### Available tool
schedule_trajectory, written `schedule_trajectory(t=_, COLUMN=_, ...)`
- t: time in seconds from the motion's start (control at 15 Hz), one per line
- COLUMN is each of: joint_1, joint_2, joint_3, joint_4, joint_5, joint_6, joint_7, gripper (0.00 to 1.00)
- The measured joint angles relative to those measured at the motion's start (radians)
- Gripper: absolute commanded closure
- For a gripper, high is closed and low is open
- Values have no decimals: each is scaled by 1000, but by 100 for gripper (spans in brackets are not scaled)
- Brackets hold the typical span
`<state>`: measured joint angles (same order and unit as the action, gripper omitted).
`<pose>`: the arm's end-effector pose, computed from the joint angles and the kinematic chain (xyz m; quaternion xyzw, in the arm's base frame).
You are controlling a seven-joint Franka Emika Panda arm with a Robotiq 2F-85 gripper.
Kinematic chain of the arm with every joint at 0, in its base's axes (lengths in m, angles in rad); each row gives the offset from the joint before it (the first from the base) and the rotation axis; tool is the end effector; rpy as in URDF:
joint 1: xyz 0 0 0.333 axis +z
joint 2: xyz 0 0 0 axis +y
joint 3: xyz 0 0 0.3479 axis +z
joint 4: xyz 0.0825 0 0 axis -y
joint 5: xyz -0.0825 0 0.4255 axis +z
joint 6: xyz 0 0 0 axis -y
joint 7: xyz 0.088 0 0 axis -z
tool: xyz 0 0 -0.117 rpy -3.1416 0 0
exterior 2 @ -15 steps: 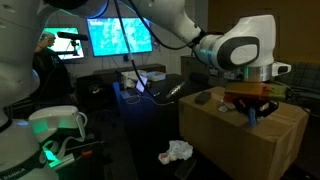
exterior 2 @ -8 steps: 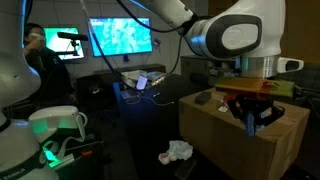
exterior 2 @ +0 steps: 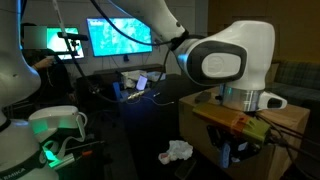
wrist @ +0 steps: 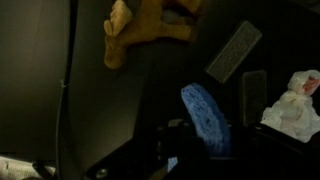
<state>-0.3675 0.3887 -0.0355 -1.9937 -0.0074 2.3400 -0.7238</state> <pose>0.5925 -0.2521 0.2513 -0.9863 -0.1634 0.0228 0.0034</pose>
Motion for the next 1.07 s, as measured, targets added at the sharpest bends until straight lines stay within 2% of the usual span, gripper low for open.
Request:
schedule_trajectory(t=0.27, joint_1=24, joint_2=82, joint_3=0, joint_4=-35, joint_5=0, joint_6=92, joint_7=8, gripper=91)
schedule_trajectory(t=0.67, joint_1=57, joint_2=232, joint_3=0, joint_4=-33, joint_5=-26, joint_6=316, joint_7=95, gripper=91)
schedule_trajectory(t=1.07, joint_1=60, joint_2=327, joint_3=-2, joint_4=-7, joint_5=-66, joint_6=415, joint_7=172, gripper=90)
